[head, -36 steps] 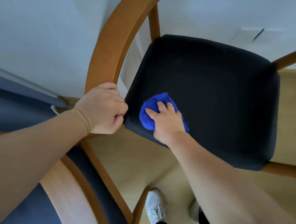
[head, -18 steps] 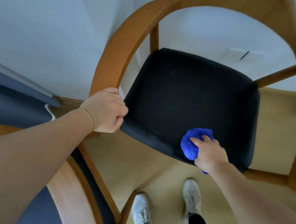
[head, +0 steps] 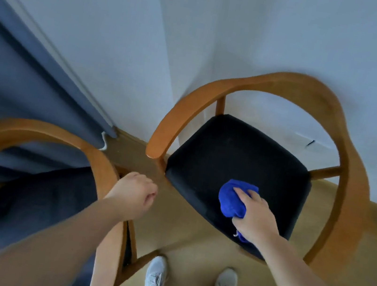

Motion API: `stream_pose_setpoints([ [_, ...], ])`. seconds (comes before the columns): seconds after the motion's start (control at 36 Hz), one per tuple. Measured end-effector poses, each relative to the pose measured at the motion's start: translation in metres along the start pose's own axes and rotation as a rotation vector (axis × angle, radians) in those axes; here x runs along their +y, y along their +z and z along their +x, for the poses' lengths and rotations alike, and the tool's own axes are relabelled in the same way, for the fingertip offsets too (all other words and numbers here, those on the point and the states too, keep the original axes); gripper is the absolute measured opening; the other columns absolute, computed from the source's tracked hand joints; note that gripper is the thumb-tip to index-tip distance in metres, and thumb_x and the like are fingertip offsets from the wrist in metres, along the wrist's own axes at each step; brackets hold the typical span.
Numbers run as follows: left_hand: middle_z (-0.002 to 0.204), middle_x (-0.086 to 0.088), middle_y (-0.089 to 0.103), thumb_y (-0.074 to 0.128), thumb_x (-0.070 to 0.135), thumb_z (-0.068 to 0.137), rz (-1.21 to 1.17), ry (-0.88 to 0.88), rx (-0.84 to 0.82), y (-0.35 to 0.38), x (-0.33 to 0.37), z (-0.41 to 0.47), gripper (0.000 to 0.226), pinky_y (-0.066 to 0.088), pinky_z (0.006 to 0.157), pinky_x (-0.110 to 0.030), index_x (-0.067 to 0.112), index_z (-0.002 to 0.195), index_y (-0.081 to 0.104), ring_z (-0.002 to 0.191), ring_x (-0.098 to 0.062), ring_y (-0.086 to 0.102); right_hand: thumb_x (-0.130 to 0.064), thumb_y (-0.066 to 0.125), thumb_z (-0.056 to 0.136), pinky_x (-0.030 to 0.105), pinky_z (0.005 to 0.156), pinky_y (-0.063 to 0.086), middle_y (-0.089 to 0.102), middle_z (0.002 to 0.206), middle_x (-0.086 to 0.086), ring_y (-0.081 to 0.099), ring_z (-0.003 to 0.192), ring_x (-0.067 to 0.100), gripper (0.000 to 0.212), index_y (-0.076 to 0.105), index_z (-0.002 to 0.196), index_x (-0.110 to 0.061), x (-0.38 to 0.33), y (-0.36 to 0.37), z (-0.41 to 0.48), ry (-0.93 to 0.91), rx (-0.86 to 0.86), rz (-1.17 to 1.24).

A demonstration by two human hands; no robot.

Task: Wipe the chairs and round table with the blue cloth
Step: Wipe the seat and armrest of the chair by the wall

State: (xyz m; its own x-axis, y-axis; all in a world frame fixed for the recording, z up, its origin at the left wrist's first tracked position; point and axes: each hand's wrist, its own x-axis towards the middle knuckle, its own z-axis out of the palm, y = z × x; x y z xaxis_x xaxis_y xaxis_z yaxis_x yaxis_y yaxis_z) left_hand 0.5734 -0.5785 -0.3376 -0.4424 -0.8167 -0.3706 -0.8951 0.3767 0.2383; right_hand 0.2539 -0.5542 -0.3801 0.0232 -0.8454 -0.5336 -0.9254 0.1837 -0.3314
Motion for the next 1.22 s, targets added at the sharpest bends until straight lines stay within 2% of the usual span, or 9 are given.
stream_pose_setpoints([
  [0.11, 0.083, 0.009, 0.059, 0.045, 0.021, 0.090, -0.040, -0.163, 0.045, -0.012, 0.026, -0.046, 0.019, 0.043, 0.083, -0.029, 0.024, 0.084, 0.063, 0.082, -0.010, 0.052, -0.028, 0.064, 0.078, 0.037, 0.097, 0.044, 0.034, 0.146, -0.004, 0.038, 0.126, 0.026, 0.079, 0.028, 0.148, -0.037, -0.009, -0.046, -0.013, -0.153, 0.014, -0.057],
  [0.22, 0.082, 0.008, 0.060, 0.049, 0.018, 0.089, -0.146, -0.309, 0.163, -0.017, 0.057, -0.072, 0.017, 0.045, 0.080, -0.029, 0.022, 0.085, 0.065, 0.083, -0.011, 0.054, -0.025, 0.063, 0.077, 0.038, 0.097, 0.044, 0.034, 0.145, -0.003, 0.036, 0.128, 0.027, 0.078, 0.031, 0.147, -0.035, -0.017, -0.084, -0.014, -0.296, 0.043, -0.113],
  [0.31, 0.085, 0.007, 0.062, 0.052, 0.015, 0.088, -0.242, -0.372, 0.256, -0.015, 0.075, -0.081, 0.016, 0.045, 0.082, -0.029, 0.019, 0.088, 0.067, 0.086, -0.013, 0.055, -0.026, 0.063, 0.078, 0.037, 0.097, 0.044, 0.033, 0.146, -0.003, 0.035, 0.129, 0.026, 0.078, 0.029, 0.147, -0.035, -0.028, -0.104, -0.007, -0.383, 0.053, -0.169],
  [0.47, 0.097, 0.008, 0.066, 0.050, 0.016, 0.089, -0.327, -0.474, 0.329, 0.003, 0.084, -0.077, 0.021, 0.040, 0.086, -0.024, 0.020, 0.098, 0.070, 0.096, -0.013, 0.057, -0.030, 0.063, 0.081, 0.037, 0.102, 0.041, 0.025, 0.152, 0.001, 0.029, 0.133, 0.025, 0.078, 0.026, 0.149, -0.033, -0.059, -0.120, 0.024, -0.603, 0.014, -0.375],
  [0.67, 0.113, 0.013, 0.062, 0.044, 0.024, 0.094, -0.349, -0.581, 0.340, 0.016, 0.053, -0.047, 0.028, 0.038, 0.095, -0.022, 0.025, 0.112, 0.065, 0.109, -0.009, 0.053, -0.032, 0.059, 0.083, 0.040, 0.104, 0.037, 0.022, 0.153, 0.003, 0.027, 0.134, 0.026, 0.077, 0.022, 0.150, -0.031, -0.108, -0.118, 0.075, -0.863, -0.071, -0.659],
  [0.86, 0.127, 0.008, 0.056, 0.045, 0.023, 0.093, -0.332, -0.689, 0.331, 0.021, 0.025, -0.009, 0.035, 0.036, 0.099, -0.027, 0.025, 0.126, 0.056, 0.119, -0.013, 0.048, -0.035, 0.061, 0.083, 0.046, 0.110, 0.028, 0.024, 0.153, 0.008, 0.027, 0.135, 0.031, 0.076, 0.023, 0.149, -0.032, -0.159, -0.111, 0.132, -1.065, -0.081, -0.867],
  [0.97, 0.135, 0.006, 0.050, 0.045, 0.025, 0.093, -0.307, -0.744, 0.303, 0.030, 0.017, 0.010, 0.042, 0.032, 0.105, -0.029, 0.024, 0.135, 0.049, 0.126, -0.015, 0.043, -0.033, 0.061, 0.083, 0.049, 0.108, 0.029, 0.019, 0.155, 0.011, 0.029, 0.131, 0.033, 0.077, 0.020, 0.149, -0.033, -0.186, -0.090, 0.163, -1.151, -0.104, -0.931],
  [1.08, 0.138, 0.002, 0.048, 0.046, 0.021, 0.092, -0.309, -0.778, 0.284, 0.040, 0.018, 0.026, 0.046, 0.029, 0.109, -0.031, 0.019, 0.138, 0.047, 0.129, -0.018, 0.040, -0.027, 0.060, 0.083, 0.049, 0.108, 0.027, 0.002, 0.161, 0.004, 0.024, 0.133, 0.036, 0.083, 0.011, 0.150, -0.037, -0.208, -0.058, 0.189, -1.208, -0.168, -0.962],
  [1.22, 0.141, -0.003, 0.048, 0.051, 0.015, 0.088, -0.308, -0.800, 0.348, 0.040, 0.025, 0.048, 0.050, 0.024, 0.112, -0.029, 0.013, 0.137, 0.048, 0.133, -0.022, 0.039, -0.030, 0.064, 0.079, 0.050, 0.115, 0.018, 0.014, 0.159, 0.003, 0.018, 0.139, 0.036, 0.083, 0.021, 0.149, -0.035, -0.208, -0.040, 0.213, -1.257, -0.209, -0.860],
])
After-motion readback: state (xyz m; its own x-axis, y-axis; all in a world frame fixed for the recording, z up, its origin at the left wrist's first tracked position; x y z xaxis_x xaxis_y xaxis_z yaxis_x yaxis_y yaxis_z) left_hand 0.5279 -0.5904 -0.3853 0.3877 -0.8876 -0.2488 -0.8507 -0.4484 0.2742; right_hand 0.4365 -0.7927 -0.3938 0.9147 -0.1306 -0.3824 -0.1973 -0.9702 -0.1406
